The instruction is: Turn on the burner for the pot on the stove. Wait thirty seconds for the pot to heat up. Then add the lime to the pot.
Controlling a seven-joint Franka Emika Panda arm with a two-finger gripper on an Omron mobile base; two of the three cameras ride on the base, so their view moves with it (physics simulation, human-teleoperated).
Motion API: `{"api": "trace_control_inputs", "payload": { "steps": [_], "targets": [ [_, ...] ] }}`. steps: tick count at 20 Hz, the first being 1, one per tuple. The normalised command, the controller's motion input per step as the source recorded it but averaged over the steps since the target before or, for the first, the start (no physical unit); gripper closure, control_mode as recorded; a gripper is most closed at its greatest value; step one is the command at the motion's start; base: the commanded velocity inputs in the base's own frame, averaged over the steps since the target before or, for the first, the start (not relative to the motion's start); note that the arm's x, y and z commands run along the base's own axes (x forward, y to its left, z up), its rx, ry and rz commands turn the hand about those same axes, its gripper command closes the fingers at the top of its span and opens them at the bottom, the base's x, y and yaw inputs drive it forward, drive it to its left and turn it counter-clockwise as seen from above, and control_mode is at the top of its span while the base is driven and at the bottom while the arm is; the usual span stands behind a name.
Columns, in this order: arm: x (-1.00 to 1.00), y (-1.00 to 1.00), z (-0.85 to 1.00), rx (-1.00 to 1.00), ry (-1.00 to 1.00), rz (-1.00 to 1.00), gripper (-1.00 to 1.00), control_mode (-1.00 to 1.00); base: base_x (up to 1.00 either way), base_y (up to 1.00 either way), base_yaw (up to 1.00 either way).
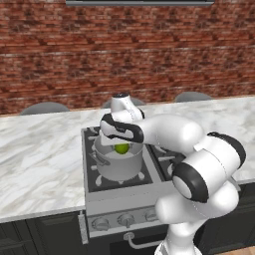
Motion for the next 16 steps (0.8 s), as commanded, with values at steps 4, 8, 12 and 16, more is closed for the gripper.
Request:
{"api": "trace_control_inputs", "payload": {
  "steps": [4,8,12,16],
  "targets": [
    [0.14,0.01,-0.01,0.00,0.00,0.00,1.00,-1.00,0.00,0.00,0.00],
    [0.20,0.07,-0.03,0.00,0.00,0.00,1.00,-1.00,0.00,0.00,0.00],
    [0.18,0.10,-0.08,0.00,0.00,0.00,1.00,-1.00,0.00,0.00,0.00],
    [0.23,0.15,-0.11,0.00,0.00,0.00,1.00,-1.00,0.00,0.00,0.00]
  ]
}}
